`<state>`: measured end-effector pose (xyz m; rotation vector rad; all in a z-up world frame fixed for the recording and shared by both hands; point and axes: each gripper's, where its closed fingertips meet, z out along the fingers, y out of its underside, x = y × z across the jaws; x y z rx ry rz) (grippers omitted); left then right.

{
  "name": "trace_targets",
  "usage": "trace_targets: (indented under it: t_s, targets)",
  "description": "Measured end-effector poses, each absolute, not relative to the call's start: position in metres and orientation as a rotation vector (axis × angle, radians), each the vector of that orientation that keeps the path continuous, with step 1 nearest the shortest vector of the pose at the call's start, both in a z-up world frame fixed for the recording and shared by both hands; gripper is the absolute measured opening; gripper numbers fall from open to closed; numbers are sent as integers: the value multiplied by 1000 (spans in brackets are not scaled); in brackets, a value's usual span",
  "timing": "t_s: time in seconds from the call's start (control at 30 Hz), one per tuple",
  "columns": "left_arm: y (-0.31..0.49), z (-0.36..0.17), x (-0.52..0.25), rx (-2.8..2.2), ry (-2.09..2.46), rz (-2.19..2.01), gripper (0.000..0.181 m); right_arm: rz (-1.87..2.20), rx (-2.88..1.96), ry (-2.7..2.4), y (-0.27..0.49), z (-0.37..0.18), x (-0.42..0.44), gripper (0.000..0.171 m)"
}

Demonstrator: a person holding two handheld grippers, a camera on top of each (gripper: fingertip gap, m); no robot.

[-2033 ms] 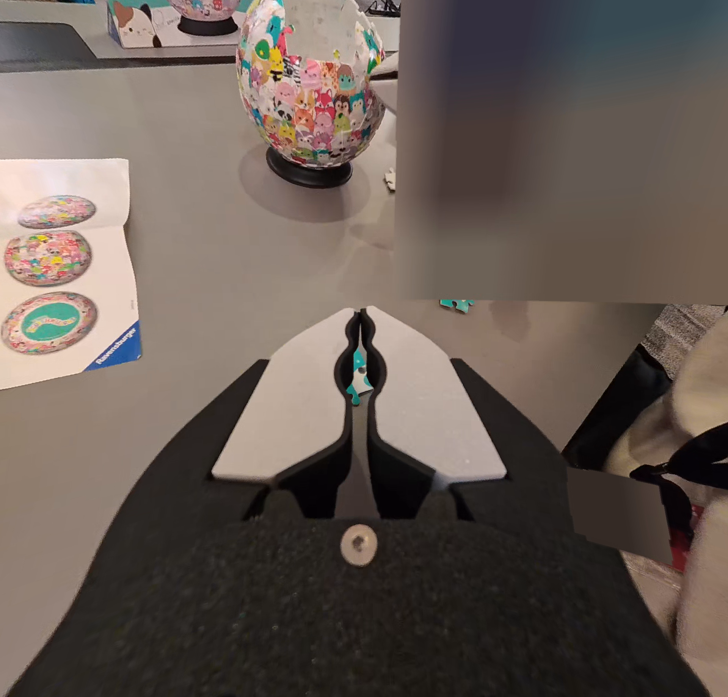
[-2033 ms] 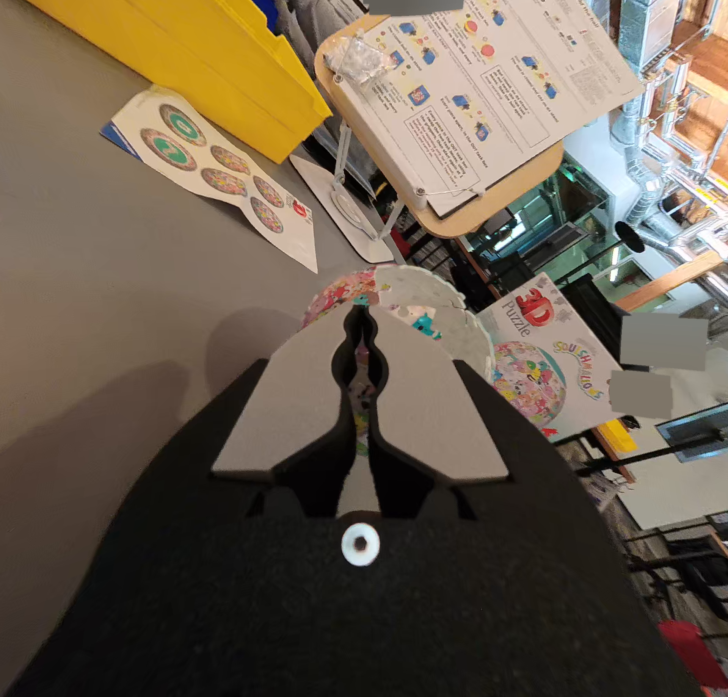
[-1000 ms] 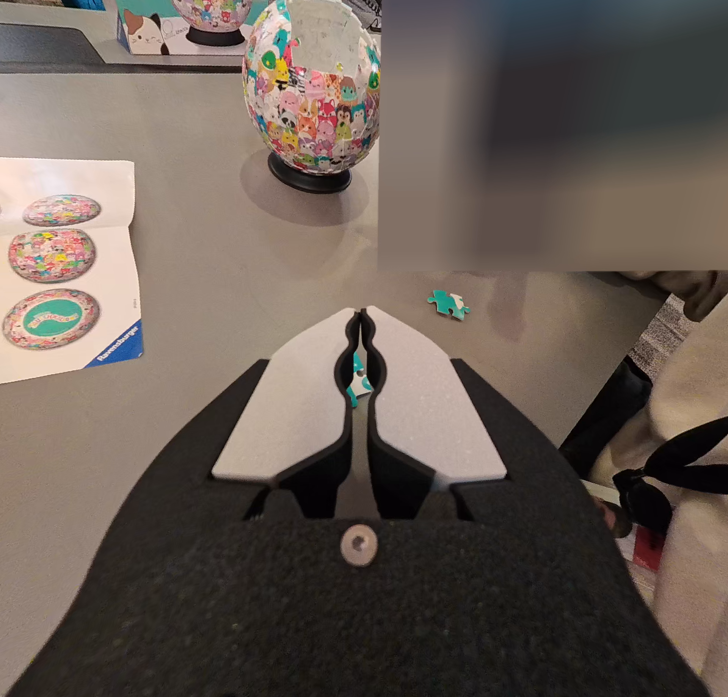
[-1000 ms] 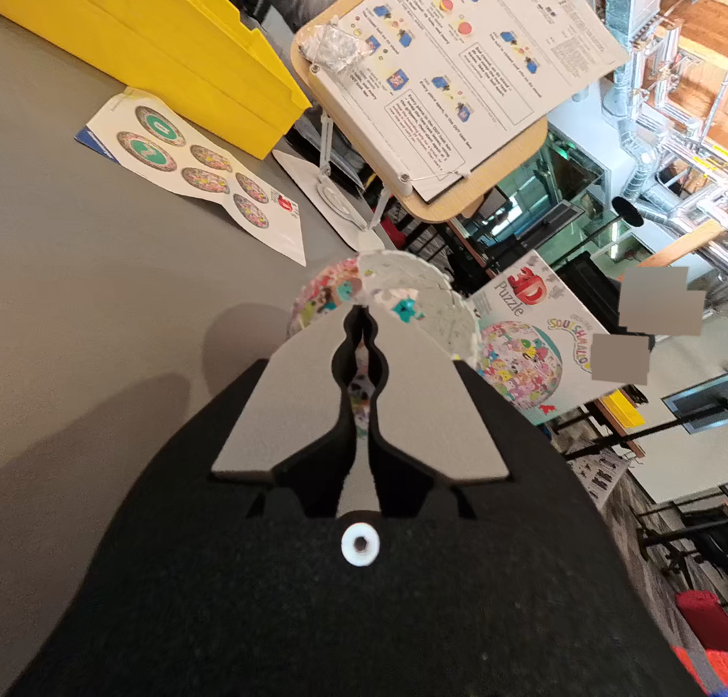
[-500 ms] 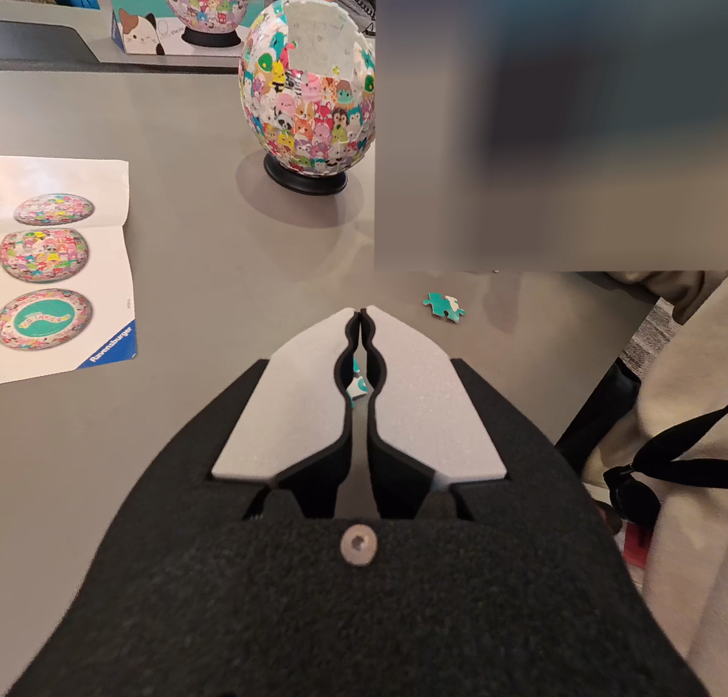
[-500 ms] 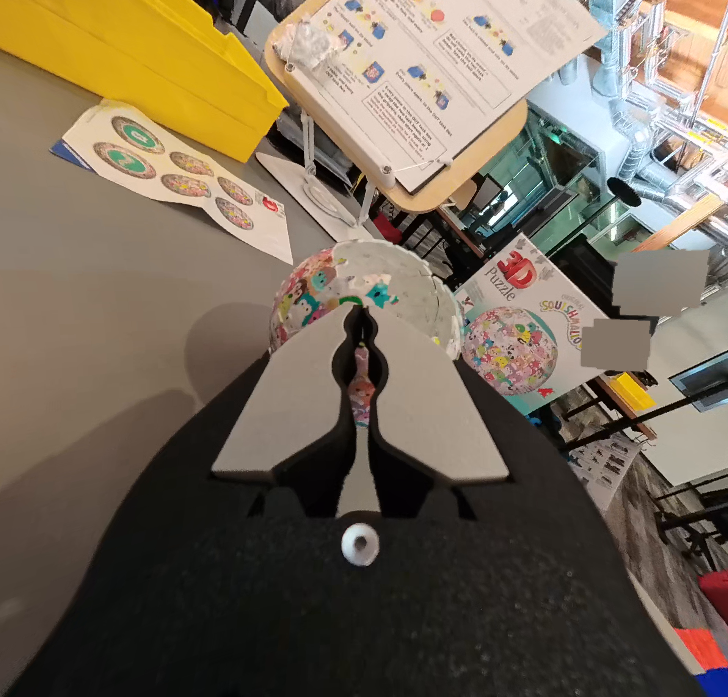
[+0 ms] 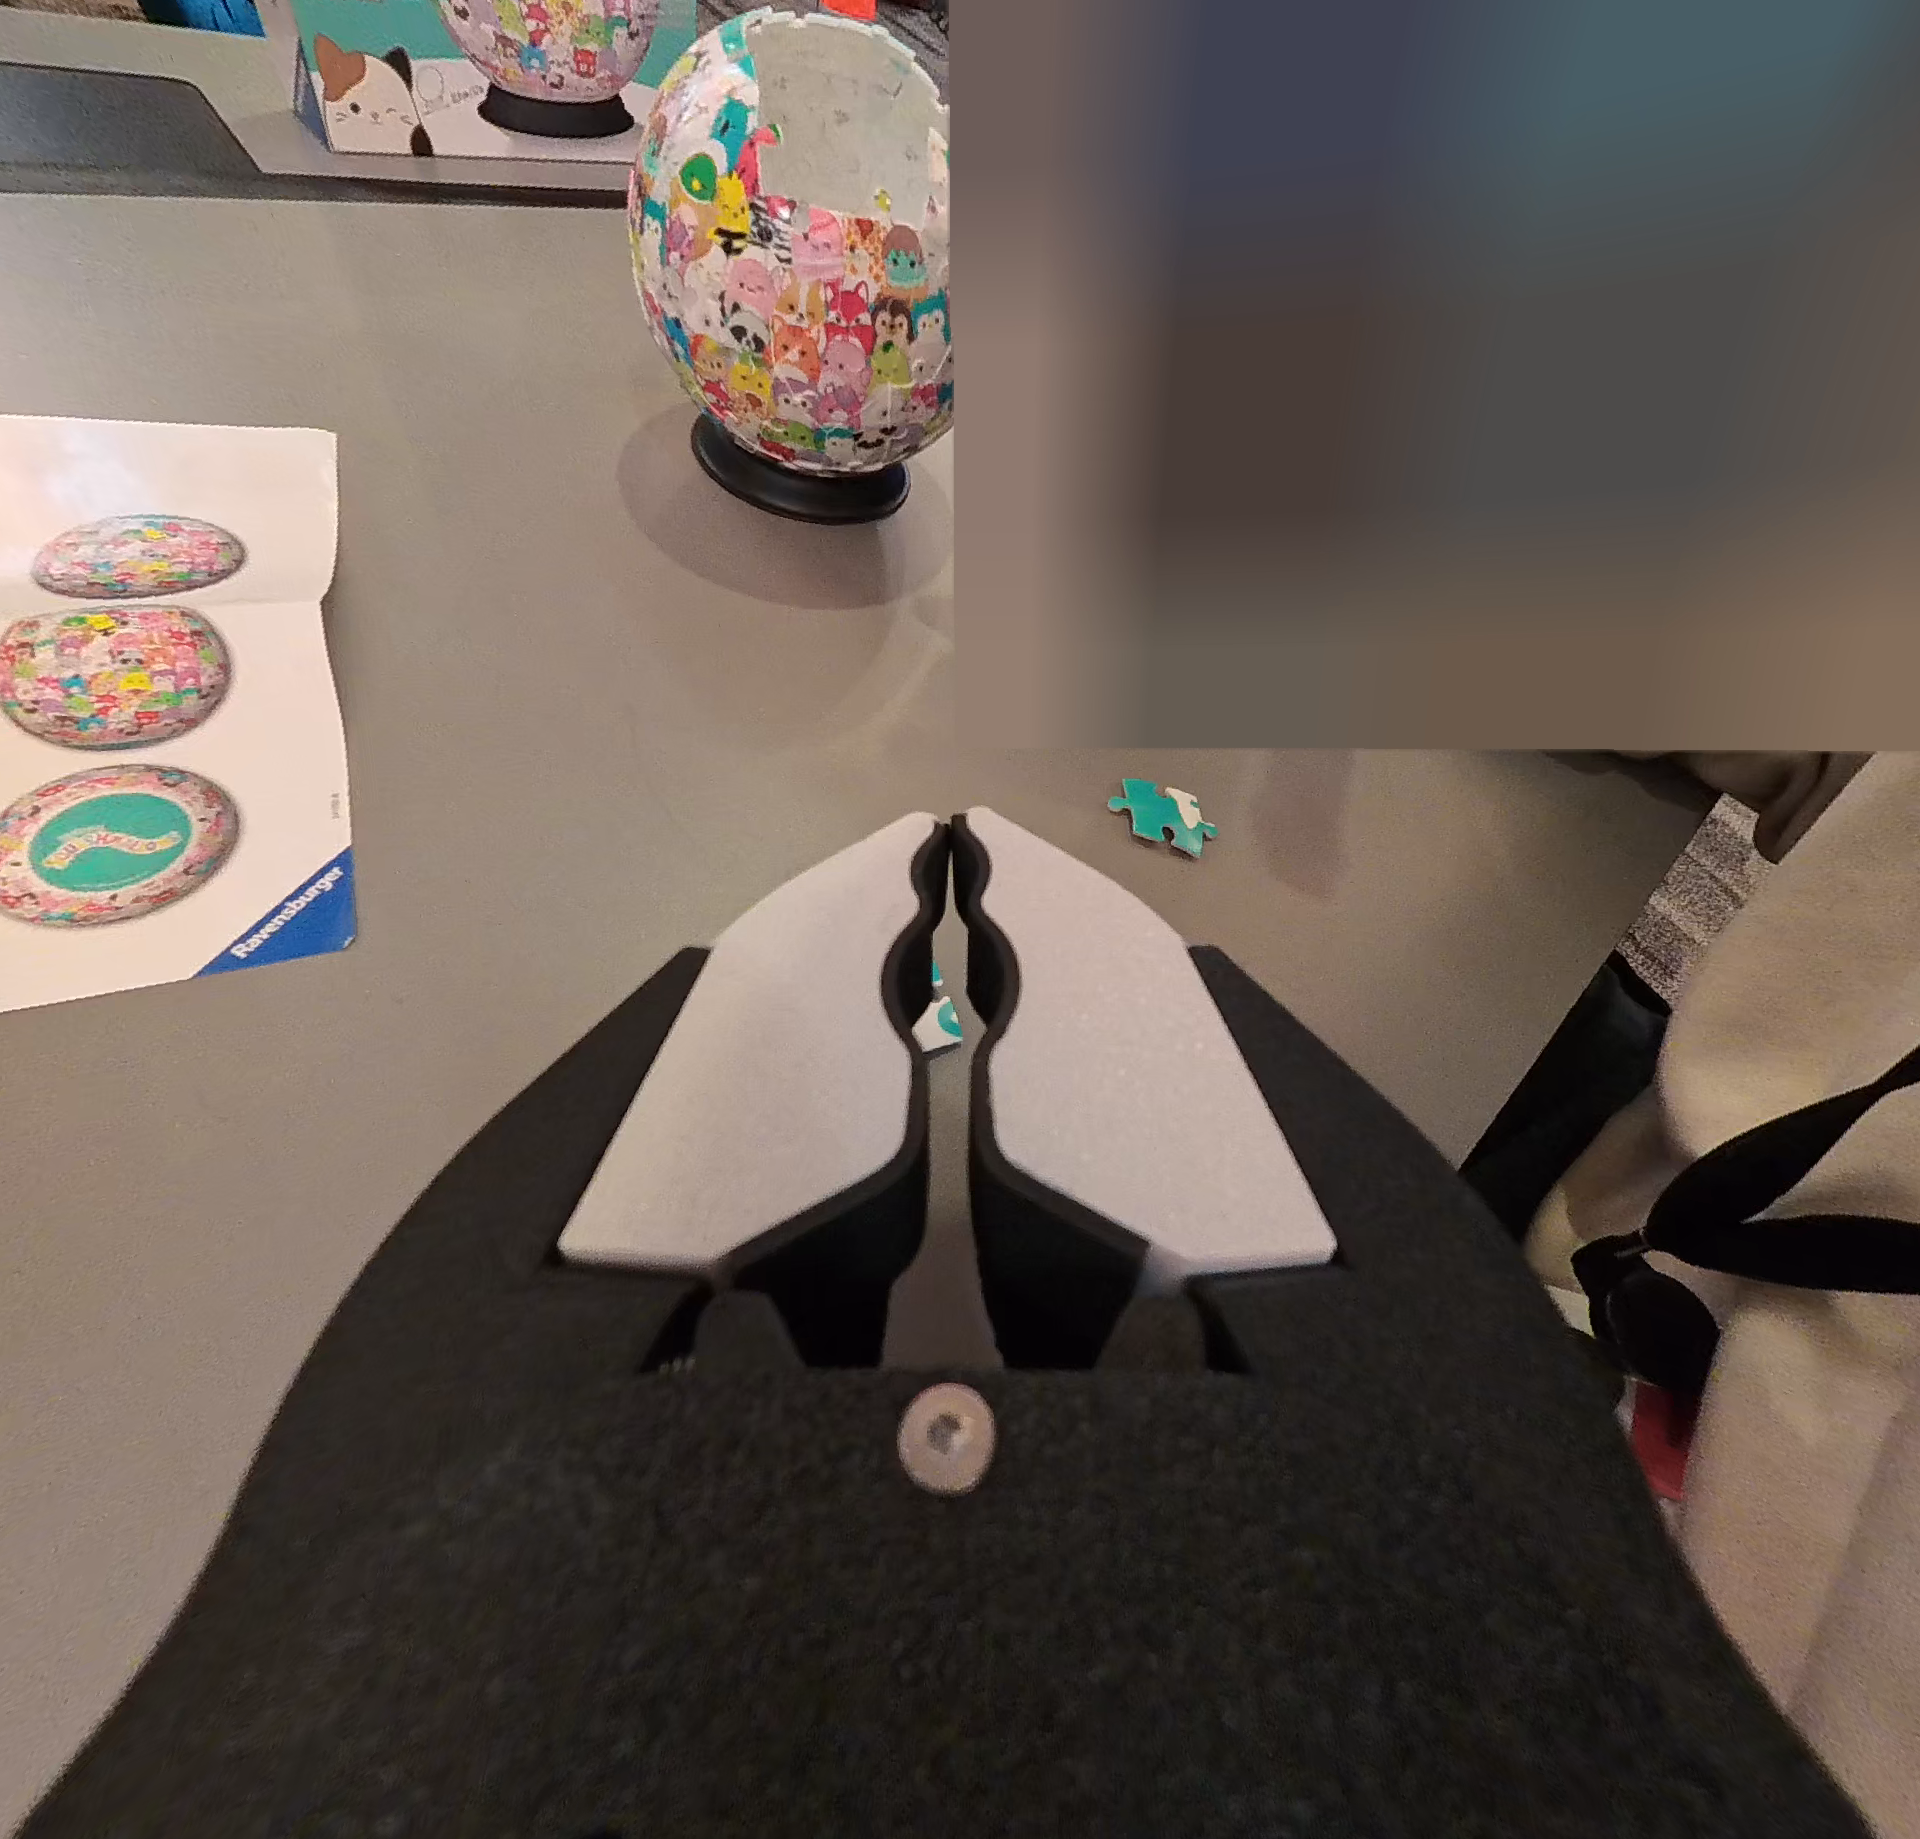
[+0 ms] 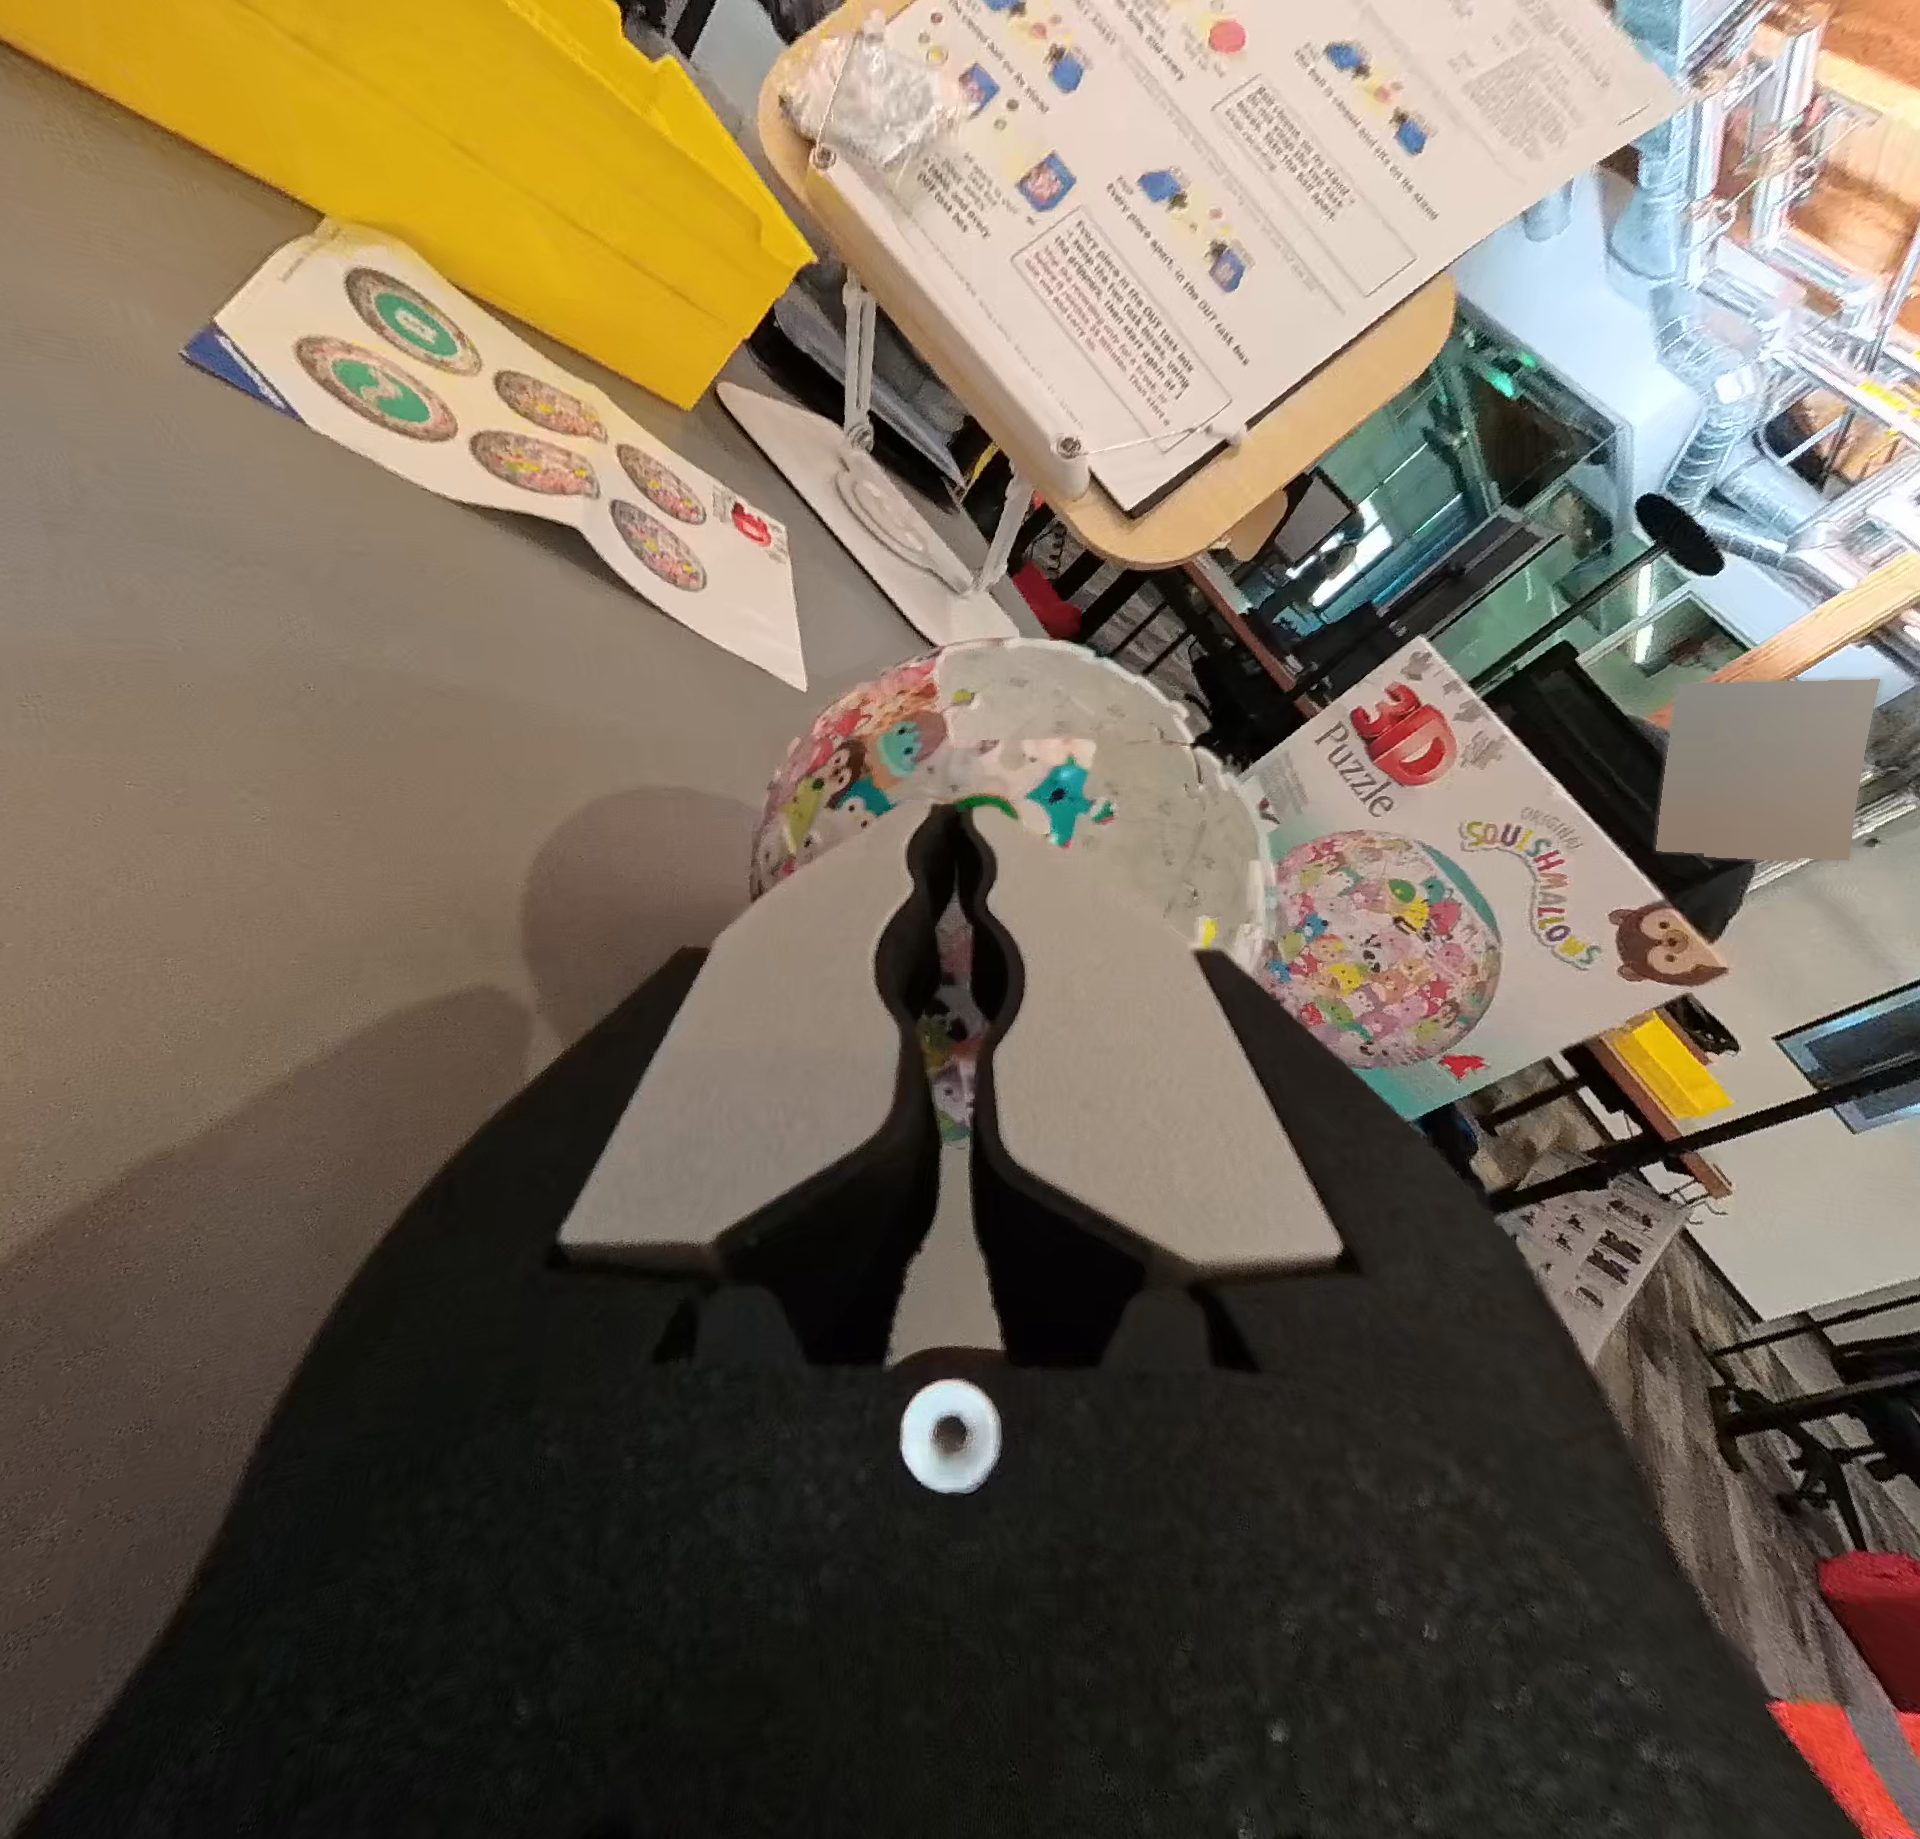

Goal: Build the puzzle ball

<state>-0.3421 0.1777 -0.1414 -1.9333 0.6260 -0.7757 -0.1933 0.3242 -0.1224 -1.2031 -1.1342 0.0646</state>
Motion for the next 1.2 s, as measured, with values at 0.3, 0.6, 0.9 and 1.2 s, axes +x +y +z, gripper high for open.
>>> trace_targets:
  t_s: [0.3,0.6,0.9,1.2]
  targets:
    - [178,-141,-342,-1931,623,-774,0,61,-1223,-1131,328,-125,-192,0]
    - [178,-142,-341,-1934,627,-775,0,88,-1208,-1108,323,-119,-188,0]
    - [179,-148,-343,-1955,657,-743,4,315,-1910,-1294,297,-202,-133,46]
    - [170,-150,-325,-1952,747,-756,5,441,-2026,-1362,303,-227,-149,28]
